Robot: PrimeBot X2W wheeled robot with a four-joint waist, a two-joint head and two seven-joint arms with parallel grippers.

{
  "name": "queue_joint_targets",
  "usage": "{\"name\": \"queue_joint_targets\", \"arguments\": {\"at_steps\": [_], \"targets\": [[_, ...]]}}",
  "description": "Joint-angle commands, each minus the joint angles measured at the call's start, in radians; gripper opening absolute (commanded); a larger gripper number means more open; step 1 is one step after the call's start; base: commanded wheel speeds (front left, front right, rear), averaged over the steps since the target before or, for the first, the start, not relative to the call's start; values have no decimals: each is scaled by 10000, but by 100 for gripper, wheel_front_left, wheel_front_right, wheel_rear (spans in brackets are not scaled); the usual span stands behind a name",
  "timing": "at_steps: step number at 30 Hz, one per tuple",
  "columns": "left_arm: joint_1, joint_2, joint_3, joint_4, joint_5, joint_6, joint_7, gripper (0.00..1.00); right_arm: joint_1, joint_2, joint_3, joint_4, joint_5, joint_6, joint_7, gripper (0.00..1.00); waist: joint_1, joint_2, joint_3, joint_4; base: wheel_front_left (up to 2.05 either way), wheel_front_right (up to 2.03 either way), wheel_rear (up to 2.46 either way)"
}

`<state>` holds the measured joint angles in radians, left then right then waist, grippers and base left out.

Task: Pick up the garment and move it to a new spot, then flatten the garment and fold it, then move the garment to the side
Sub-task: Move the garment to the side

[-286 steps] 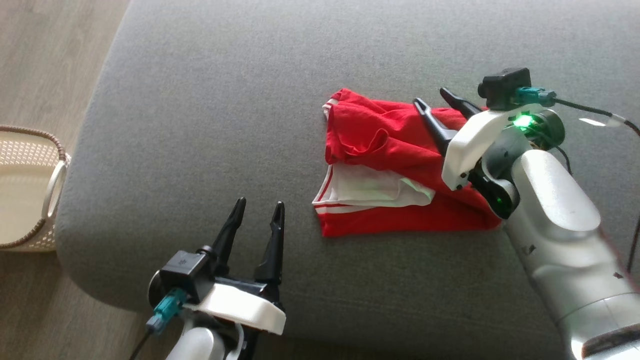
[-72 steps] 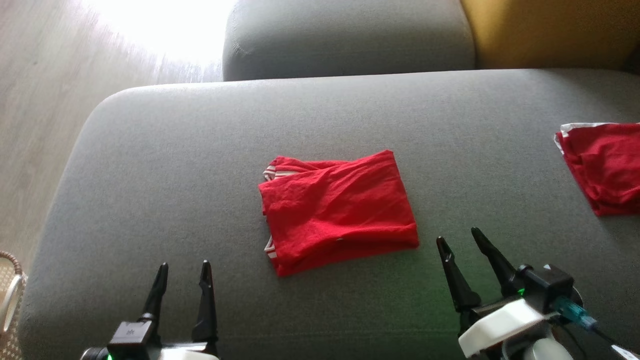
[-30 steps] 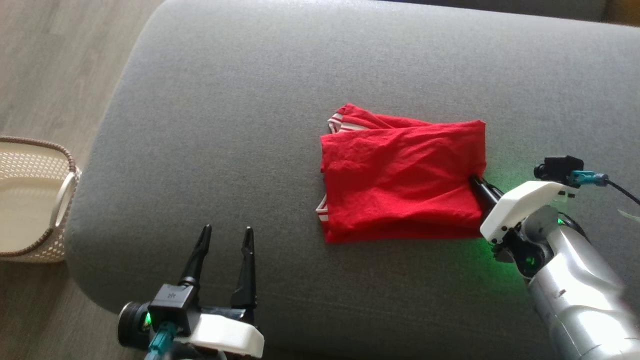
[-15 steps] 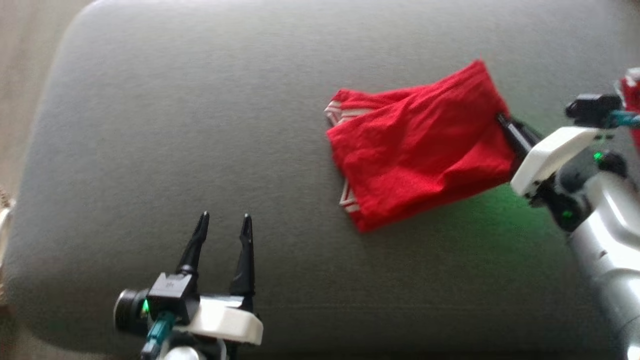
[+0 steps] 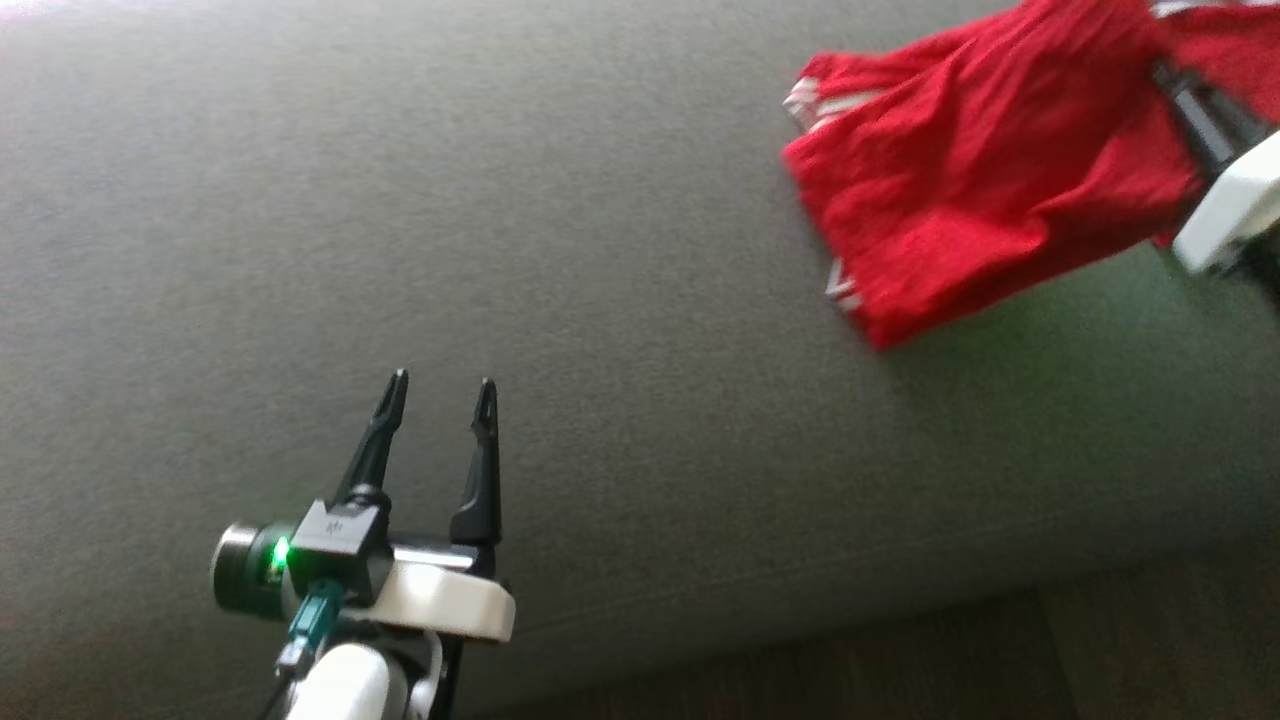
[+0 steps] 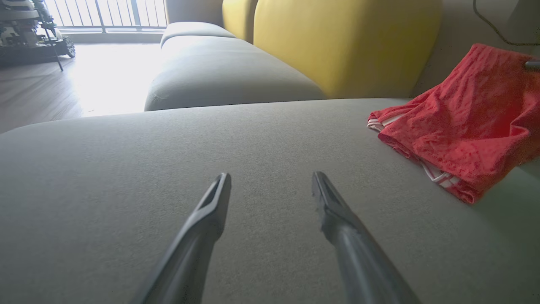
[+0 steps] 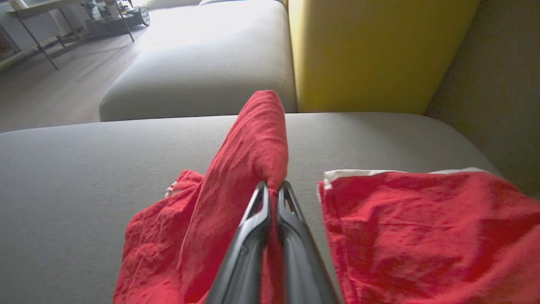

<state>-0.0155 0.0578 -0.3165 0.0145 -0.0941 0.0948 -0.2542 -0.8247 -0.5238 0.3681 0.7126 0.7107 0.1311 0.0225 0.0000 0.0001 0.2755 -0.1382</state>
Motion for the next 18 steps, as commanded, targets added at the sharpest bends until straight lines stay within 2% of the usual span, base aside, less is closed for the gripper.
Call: {"name": "queue_joint_targets", "arguments": {"at_steps": [1, 9, 13, 18], "targets": [[-441, -2, 280, -246, 135, -90, -76, 100, -401, -467, -145, -403, -81, -4, 87, 0, 0, -1, 333, -346, 0, 0, 0], [-792, 77, 277, -179, 342, -221, -76, 100, -836, -1582, -981, -805, -325, -4, 387, 0, 0, -1, 931, -477, 0, 0, 0], [-843, 104, 283, -146, 381, -242, -76, 100, -758, -1737, -1162, -1191, -188, -4, 846, 0, 0, -1, 1094, -458, 0, 0, 0], [-1001, 97, 218, -148, 426, -284, -76, 100, -678, -2057, -1834, -1465, -1302, -4, 822, 0, 0, -1, 1343, -340, 0, 0, 0]]}}
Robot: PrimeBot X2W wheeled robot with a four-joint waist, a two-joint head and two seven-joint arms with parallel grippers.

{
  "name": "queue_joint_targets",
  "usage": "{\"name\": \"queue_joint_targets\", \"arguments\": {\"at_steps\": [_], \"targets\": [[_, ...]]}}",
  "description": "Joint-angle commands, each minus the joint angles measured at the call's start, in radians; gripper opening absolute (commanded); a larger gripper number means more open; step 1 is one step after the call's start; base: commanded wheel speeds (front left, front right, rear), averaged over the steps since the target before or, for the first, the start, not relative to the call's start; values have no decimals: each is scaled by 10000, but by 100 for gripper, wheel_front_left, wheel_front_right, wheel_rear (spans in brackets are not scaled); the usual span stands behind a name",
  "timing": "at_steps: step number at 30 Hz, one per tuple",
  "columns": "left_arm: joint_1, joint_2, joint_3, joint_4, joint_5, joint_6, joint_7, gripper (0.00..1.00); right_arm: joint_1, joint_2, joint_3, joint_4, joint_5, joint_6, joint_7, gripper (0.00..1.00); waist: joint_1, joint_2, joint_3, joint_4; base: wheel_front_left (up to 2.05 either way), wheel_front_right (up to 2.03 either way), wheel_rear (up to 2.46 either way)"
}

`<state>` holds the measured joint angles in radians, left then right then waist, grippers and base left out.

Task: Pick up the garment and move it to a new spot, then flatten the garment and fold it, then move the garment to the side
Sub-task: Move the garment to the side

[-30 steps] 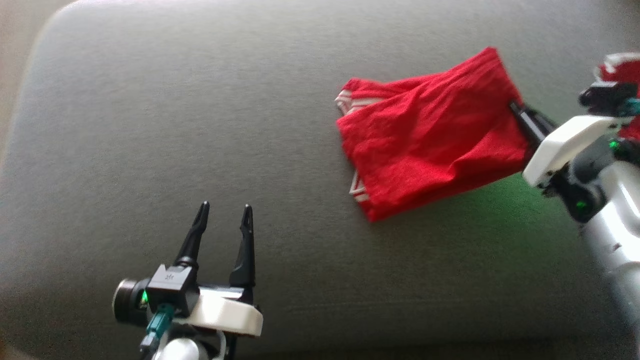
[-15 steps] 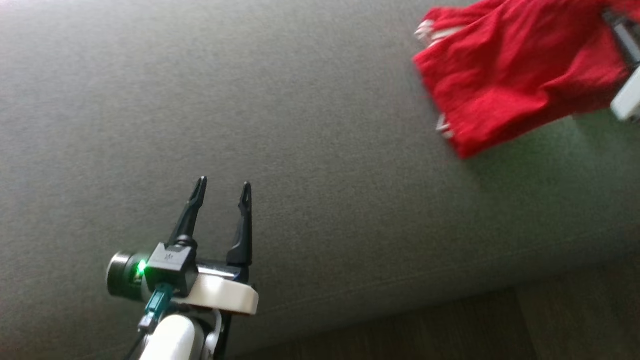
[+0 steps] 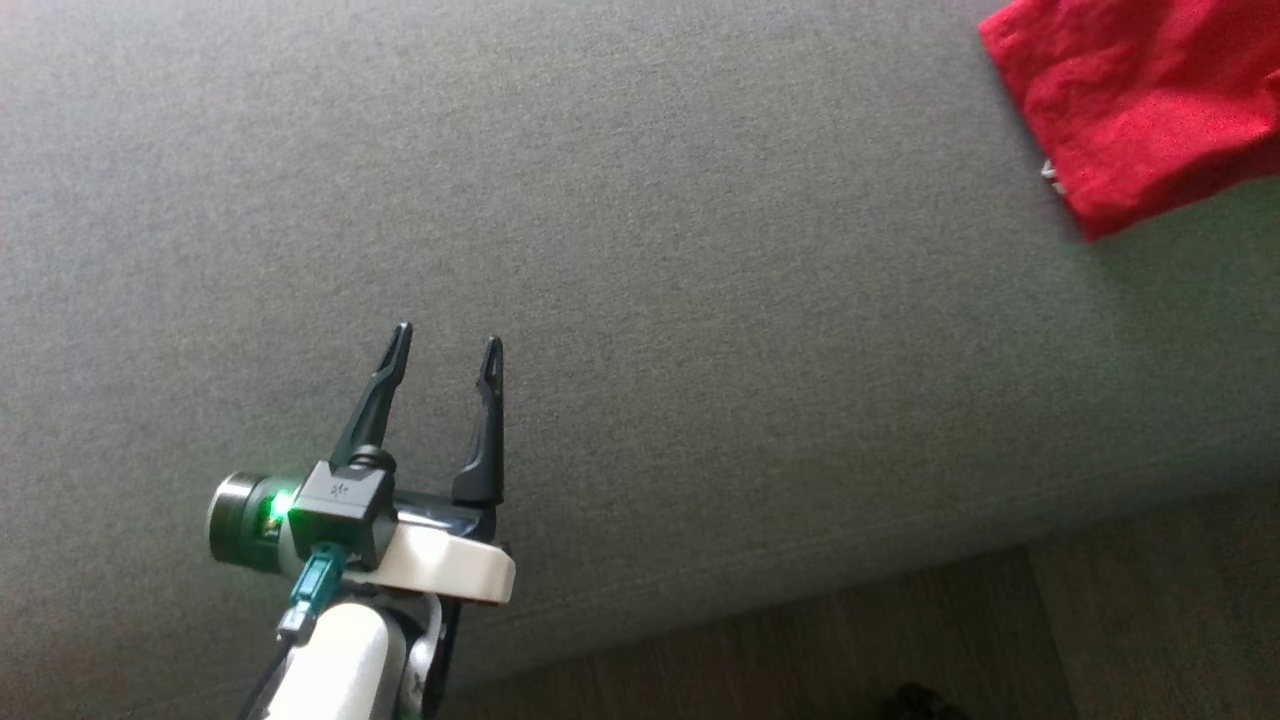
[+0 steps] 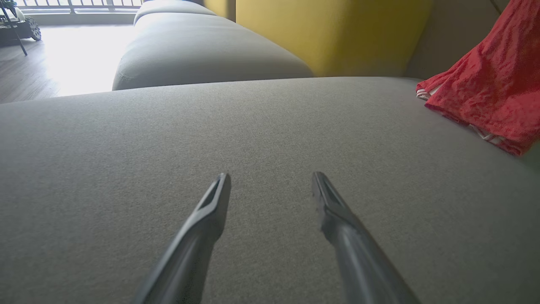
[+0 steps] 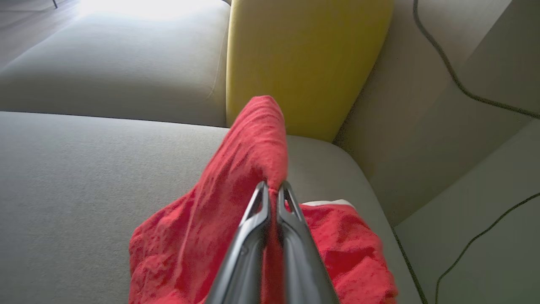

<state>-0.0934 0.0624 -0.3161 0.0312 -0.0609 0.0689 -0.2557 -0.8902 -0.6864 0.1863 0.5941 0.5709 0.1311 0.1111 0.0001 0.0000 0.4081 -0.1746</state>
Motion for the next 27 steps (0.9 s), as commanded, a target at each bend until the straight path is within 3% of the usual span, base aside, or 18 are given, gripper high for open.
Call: {"name": "queue_joint_targets", "arguments": {"at_steps": [1, 13, 14, 15, 16, 17, 18, 27], "targets": [[-246, 46, 208, -319, 90, -22, -61, 100, 6, -388, -209, -299, -134, -4, -69, 0, -1, 0, 56, 43, 0, 0, 0], [-393, 3, 140, -223, 45, -32, -61, 100, 501, 451, -2355, -1022, -2838, -4, 384, 0, -1, 0, 281, 77, 0, 0, 0], [-418, -1, 124, -204, 45, -38, -61, 100, 566, 538, -2515, -1069, -3040, -4, 482, 7, -1, 0, 285, 80, 0, 0, 0], [-442, -5, 111, -185, 44, -40, -61, 100, 641, 613, -2688, -1115, -3264, -4, 592, 25, -1, 0, 286, 86, 0, 0, 0], [-463, -9, 102, -171, 37, -46, -61, 100, 727, 671, -2853, -1180, -3516, -4, 692, 54, -1, 0, 284, 93, 0, 0, 0], [-478, -12, 99, -162, 27, -53, -61, 100, 808, 724, -3047, -1265, -3782, -4, 768, 96, -1, 0, 286, 99, 0, 0, 0], [-489, -13, 104, -156, 17, -61, -61, 100, 883, 768, -3260, -1360, -4073, -4, 830, 100, -1, 0, 287, 107, 0, 0, 0], [-390, -29, 134, -59, -75, -121, -61, 100, 1837, 1687, -4573, -3065, -6382, -4, 1498, 100, -1, 0, -132, 269, 0, 0, 0]]}}
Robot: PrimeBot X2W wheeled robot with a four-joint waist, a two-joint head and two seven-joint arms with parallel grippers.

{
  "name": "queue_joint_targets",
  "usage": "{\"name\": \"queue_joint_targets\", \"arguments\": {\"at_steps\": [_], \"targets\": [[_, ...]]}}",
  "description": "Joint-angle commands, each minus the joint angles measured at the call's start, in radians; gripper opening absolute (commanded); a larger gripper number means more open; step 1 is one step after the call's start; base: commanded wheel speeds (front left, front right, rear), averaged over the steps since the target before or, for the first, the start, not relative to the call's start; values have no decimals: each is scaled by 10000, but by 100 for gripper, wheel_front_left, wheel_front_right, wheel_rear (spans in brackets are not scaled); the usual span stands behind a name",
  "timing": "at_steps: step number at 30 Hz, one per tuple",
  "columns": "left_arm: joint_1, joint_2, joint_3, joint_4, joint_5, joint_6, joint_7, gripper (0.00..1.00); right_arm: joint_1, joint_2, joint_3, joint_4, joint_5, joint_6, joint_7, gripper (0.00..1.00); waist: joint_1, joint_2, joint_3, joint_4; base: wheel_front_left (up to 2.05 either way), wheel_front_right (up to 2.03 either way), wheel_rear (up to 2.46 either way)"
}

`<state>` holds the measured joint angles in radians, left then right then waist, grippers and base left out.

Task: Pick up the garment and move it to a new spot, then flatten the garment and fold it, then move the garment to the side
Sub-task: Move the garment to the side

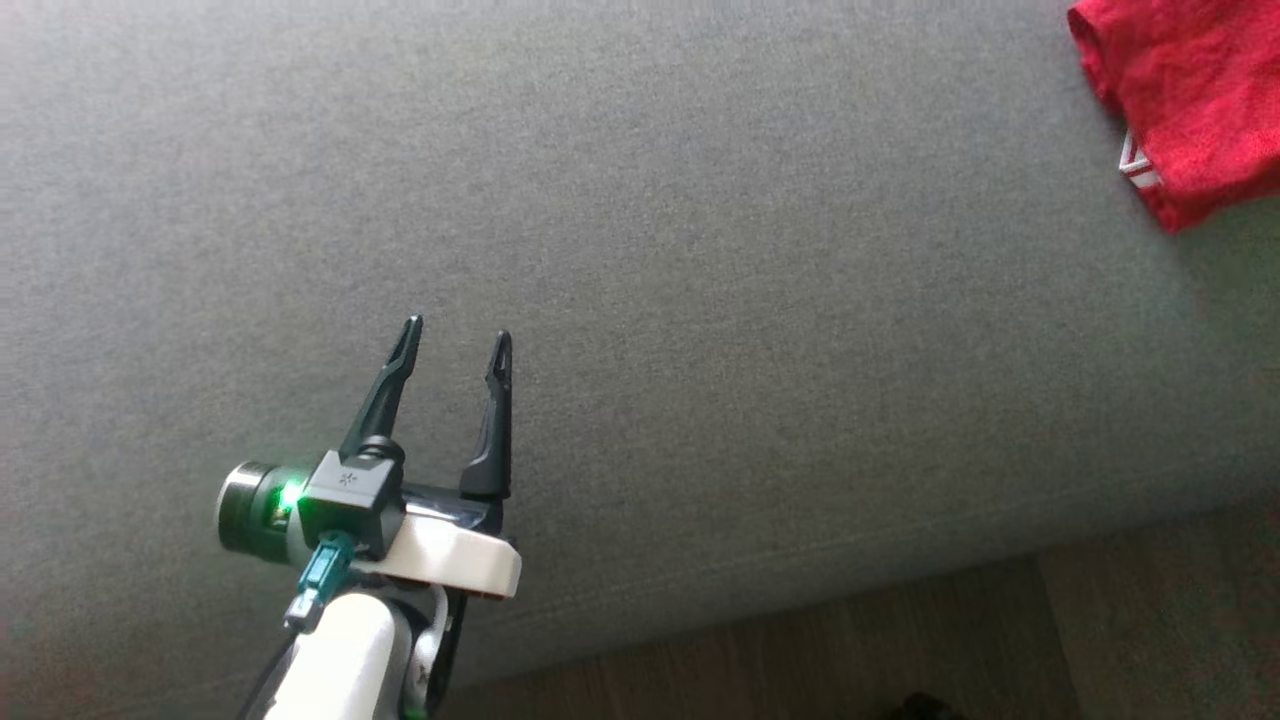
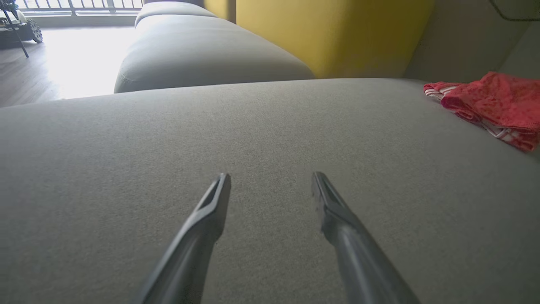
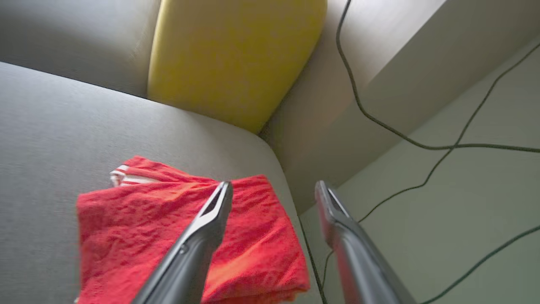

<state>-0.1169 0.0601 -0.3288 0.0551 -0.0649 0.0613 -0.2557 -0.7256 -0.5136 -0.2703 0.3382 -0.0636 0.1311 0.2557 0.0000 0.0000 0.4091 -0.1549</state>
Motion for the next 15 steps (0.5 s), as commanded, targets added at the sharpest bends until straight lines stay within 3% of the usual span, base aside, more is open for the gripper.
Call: {"name": "queue_joint_targets", "arguments": {"at_steps": [1, 10, 15], "targets": [[-137, -11, 251, -295, -51, -47, -61, 100, 328, 136, 31, -730, -69, -4, 96, 100, 0, 0, -241, 117, 0, 0, 0], [379, -56, 255, -341, -320, 91, -61, 100, 1937, 1835, 960, -2299, 966, -4, 287, 100, 0, 0, -1320, 626, 0, 0, 0], [794, -78, 327, -446, -608, 247, -61, 100, 3108, 2910, 1457, -2699, 1549, -4, -282, 100, 0, 0, -2006, 1034, 0, 0, 0]]}}
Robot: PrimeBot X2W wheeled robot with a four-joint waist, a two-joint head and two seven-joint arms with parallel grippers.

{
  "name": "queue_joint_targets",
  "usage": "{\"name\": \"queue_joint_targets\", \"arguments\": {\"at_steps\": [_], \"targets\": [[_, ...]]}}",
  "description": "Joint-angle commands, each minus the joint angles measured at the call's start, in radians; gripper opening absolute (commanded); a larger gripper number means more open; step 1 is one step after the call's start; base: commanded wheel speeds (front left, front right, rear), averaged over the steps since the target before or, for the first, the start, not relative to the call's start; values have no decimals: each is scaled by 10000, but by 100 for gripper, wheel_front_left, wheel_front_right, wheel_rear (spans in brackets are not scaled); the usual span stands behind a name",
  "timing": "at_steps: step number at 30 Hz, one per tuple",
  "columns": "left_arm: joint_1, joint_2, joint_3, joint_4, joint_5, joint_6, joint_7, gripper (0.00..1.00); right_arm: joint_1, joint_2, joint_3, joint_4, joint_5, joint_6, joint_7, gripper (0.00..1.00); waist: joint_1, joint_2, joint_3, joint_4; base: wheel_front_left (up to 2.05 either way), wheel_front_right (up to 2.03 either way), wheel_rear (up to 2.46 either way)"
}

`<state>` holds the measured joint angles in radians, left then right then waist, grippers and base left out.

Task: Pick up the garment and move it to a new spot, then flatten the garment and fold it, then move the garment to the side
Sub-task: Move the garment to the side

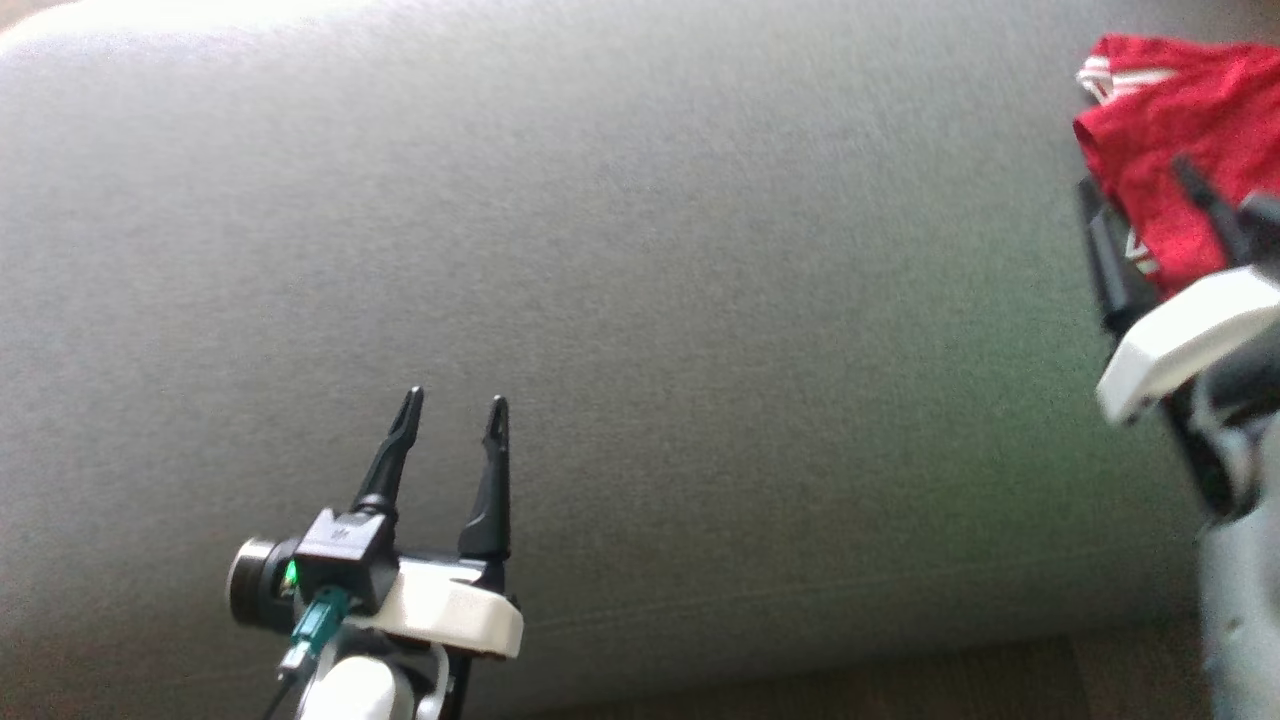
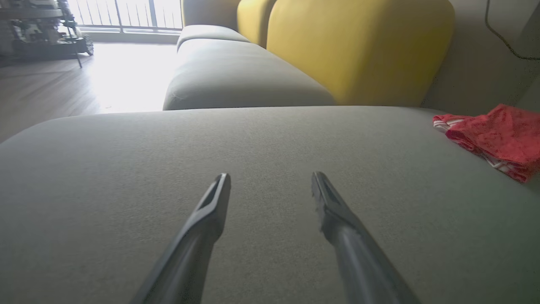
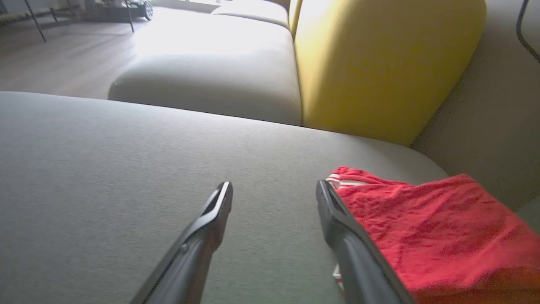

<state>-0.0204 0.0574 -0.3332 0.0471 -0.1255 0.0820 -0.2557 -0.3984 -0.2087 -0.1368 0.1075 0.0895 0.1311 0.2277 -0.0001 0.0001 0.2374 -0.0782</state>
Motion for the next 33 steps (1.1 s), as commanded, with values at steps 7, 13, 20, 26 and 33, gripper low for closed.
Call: {"name": "queue_joint_targets", "arguments": {"at_steps": [7, 13, 20, 26, 33], "targets": [[378, -68, 460, -592, -729, 453, -61, 100, 1350, 1050, 408, 68, -371, -4, -2162, 100, 1, -1, -1024, 922, 0, 0, 0], [704, -70, 603, -736, -1126, 885, -61, 100, 2115, 1463, 797, 728, -564, -4, -4392, 100, 1, -1, -1475, 1271, 0, 0, 0], [1208, -71, 784, -923, -1473, 1068, -61, 100, 3051, 1579, 1042, -68, -403, -4, -4889, 100, 1, -1, -2078, 1297, 0, 0, 0], [1449, -71, 958, -1051, -1327, 932, -61, 100, 3771, 1582, 1049, -385, -203, -4, -4892, 100, 1, -1, -2322, 1155, 0, 0, 0], [1605, -71, 1044, -1097, -1077, 851, -61, 100, 4092, 1583, 977, -380, 60, -4, -4893, 100, 1, -1, -2432, 1047, 0, 0, 0]]}}
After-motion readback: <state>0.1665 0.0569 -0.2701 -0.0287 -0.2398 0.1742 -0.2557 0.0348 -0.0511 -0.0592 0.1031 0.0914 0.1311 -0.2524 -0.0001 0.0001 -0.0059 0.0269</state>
